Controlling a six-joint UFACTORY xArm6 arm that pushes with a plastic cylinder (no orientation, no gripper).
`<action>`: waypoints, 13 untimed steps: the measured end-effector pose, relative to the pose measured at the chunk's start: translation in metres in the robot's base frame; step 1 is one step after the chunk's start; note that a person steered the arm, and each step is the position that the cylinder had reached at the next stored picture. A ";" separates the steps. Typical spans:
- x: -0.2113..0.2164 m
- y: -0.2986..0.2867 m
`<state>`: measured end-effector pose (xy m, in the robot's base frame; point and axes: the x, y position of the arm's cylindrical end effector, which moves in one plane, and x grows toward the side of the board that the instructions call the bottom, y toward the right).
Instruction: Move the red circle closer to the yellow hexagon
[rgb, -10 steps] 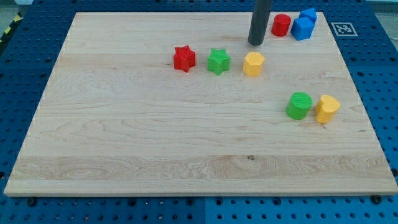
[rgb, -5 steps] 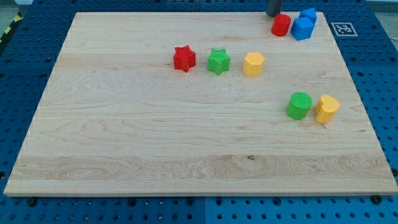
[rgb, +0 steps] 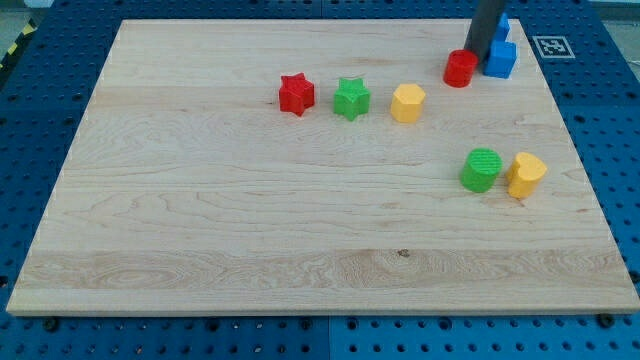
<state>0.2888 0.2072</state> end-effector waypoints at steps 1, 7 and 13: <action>0.008 -0.007; 0.007 -0.081; 0.054 -0.067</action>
<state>0.3429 0.1400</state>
